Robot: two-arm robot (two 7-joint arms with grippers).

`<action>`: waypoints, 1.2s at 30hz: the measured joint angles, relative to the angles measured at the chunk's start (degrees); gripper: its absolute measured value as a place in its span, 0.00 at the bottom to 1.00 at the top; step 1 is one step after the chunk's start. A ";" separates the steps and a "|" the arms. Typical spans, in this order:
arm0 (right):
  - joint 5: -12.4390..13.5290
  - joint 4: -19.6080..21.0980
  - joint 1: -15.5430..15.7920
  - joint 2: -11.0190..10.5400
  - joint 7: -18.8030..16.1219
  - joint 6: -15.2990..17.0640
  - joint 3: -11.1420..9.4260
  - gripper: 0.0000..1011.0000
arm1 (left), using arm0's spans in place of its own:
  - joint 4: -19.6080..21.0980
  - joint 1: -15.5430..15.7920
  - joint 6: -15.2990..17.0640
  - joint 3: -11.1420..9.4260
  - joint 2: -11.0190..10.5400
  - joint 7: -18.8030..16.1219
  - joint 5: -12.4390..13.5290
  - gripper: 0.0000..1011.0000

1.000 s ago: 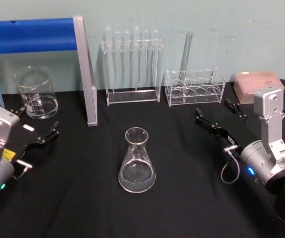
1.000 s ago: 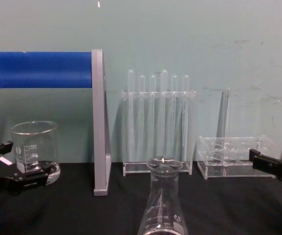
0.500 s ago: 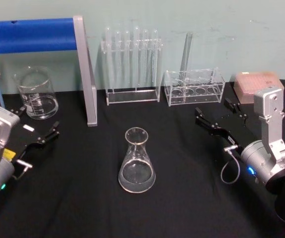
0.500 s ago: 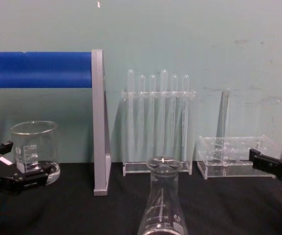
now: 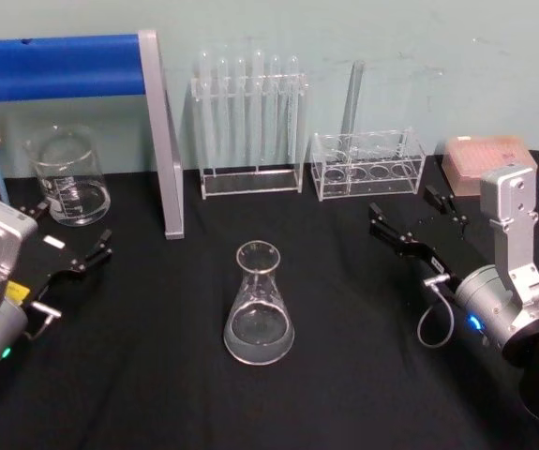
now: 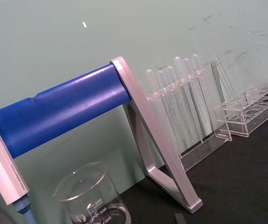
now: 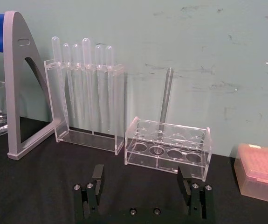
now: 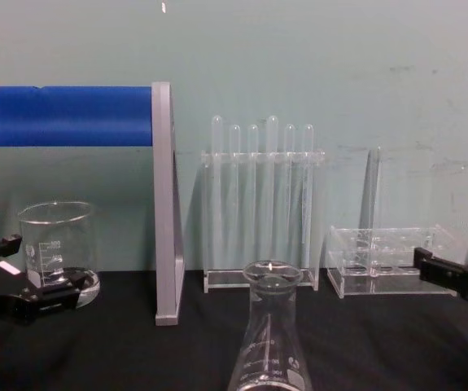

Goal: Grasp the erlenmeyer flask with one hand, shake it three times, then place it back.

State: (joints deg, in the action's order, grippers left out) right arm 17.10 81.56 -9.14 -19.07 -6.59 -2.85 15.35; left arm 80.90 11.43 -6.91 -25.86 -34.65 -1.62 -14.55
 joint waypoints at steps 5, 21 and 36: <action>0.00 0.00 0.00 0.00 0.00 0.00 0.00 0.99 | 0.00 0.00 0.00 0.00 0.00 0.00 0.01 0.99; 0.00 0.00 0.00 0.00 0.00 0.00 0.00 0.99 | 0.00 0.00 0.00 0.00 0.00 0.00 0.00 0.99; 0.00 0.00 0.00 0.00 0.00 0.00 0.00 0.99 | 0.00 0.00 0.00 0.00 0.00 0.00 0.01 0.99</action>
State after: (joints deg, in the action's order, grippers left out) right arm 17.09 81.56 -9.14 -19.07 -6.59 -2.85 15.35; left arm 80.90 11.43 -6.91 -25.86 -34.65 -1.62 -14.54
